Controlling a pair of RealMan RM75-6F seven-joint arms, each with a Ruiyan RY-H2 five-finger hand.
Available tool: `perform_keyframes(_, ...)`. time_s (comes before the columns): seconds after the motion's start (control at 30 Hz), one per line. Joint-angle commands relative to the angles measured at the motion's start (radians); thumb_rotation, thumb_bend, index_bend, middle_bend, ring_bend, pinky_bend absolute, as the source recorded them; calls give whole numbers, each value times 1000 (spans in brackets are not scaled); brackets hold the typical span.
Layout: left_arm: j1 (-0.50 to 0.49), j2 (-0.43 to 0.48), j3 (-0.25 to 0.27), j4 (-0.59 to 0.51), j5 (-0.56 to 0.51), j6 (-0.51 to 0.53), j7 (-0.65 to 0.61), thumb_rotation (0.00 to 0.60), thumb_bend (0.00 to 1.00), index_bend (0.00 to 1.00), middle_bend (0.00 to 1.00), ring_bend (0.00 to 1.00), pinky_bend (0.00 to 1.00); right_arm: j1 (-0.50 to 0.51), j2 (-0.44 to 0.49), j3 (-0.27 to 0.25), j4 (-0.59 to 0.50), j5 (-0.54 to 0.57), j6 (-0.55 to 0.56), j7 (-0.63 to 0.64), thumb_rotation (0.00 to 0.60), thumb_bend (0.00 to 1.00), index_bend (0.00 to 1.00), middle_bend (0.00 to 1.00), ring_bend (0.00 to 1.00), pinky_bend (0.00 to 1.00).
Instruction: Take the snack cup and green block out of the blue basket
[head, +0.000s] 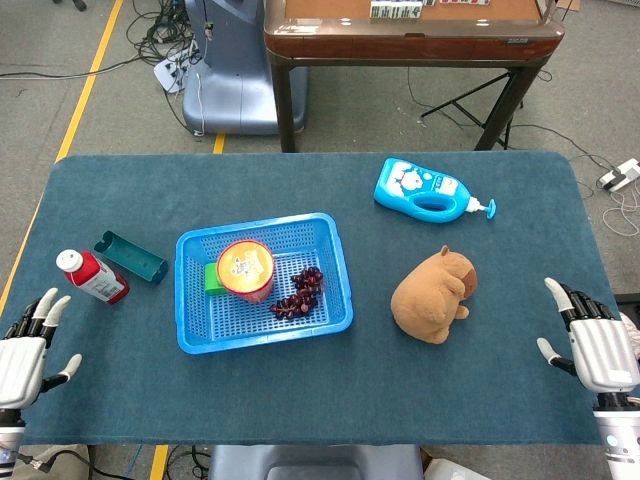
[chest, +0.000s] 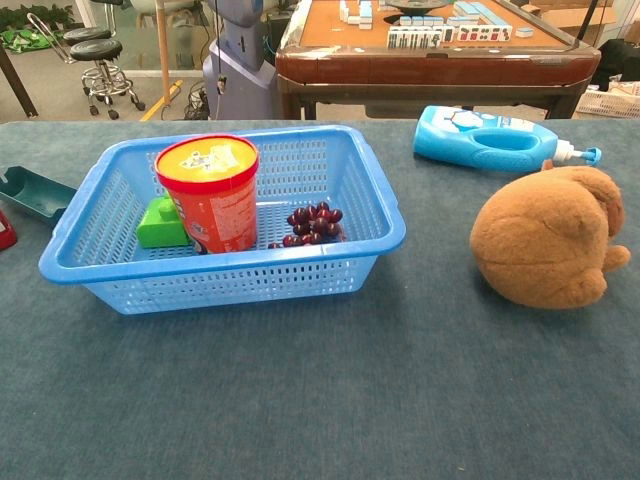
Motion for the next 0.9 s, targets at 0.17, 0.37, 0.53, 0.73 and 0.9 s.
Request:
perform_keyframes(0.17, 2, -2, 1, 0, 5, 7, 1, 600, 295, 91, 15, 66, 213, -1, 4, -2, -1, -12, 7, 5, 600, 209, 79, 197, 190, 292)
perform_keyframes(0.37, 8, -2, 1, 2, 9, 20, -4, 600, 295, 90, 15, 66, 214, 5, 12, -5, -7, -30, 4, 15, 600, 209, 79, 197, 190, 292)
perform_keyframes(0.53, 12, -4, -1, 4, 6, 26, -3, 600, 295, 90, 15, 66, 213, 38, 20, -16, -29, -63, -44, 32, 600, 209, 79, 202, 190, 292)
perform_keyframes(0.73, 12, -1, 1, 3, 15, 29, -9, 600, 295, 90, 15, 66, 213, 120, 42, -7, -84, -134, -120, 23, 600, 208, 79, 202, 190, 292)
perform_keyframes(0.9, 13, 0, 5, 3, 20, 30, -12, 600, 295, 90, 15, 66, 212, 209, 60, 16, -152, -149, -224, 13, 600, 208, 79, 202, 190, 292)
